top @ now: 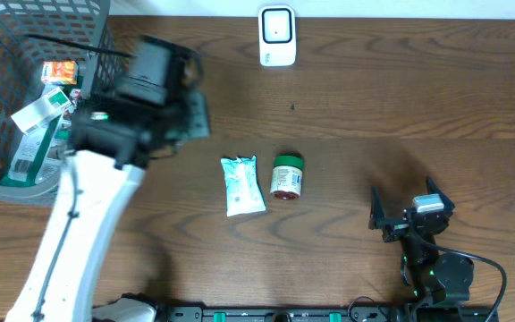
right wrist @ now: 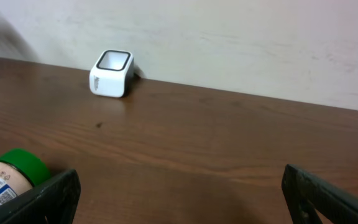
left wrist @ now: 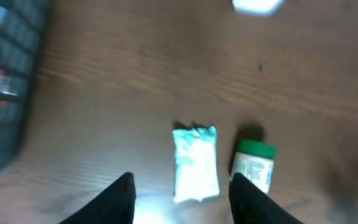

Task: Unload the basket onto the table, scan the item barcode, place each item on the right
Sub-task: 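Open the left gripper and reach back into the basket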

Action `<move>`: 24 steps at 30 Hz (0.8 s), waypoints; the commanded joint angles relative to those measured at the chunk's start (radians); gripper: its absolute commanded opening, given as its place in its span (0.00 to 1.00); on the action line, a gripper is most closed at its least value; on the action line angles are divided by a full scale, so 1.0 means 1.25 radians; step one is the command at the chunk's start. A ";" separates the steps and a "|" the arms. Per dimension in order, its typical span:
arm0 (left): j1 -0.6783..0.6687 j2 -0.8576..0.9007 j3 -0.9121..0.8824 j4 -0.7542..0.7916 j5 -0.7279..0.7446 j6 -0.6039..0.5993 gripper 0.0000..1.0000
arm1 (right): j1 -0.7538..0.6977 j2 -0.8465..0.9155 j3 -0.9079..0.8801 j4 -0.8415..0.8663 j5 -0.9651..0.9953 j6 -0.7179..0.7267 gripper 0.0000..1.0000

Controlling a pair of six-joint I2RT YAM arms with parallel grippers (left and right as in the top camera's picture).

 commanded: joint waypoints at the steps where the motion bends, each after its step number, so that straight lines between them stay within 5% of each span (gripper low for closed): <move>1: 0.090 -0.005 0.101 -0.030 -0.012 0.034 0.52 | 0.002 -0.003 -0.001 -0.003 0.002 0.003 0.99; 16: 0.403 0.045 0.121 0.130 -0.175 0.034 0.61 | 0.002 -0.003 -0.001 -0.003 0.002 0.003 0.99; 24: 0.530 0.177 0.120 0.196 -0.174 0.055 0.79 | 0.002 -0.003 -0.001 -0.003 0.002 0.003 0.99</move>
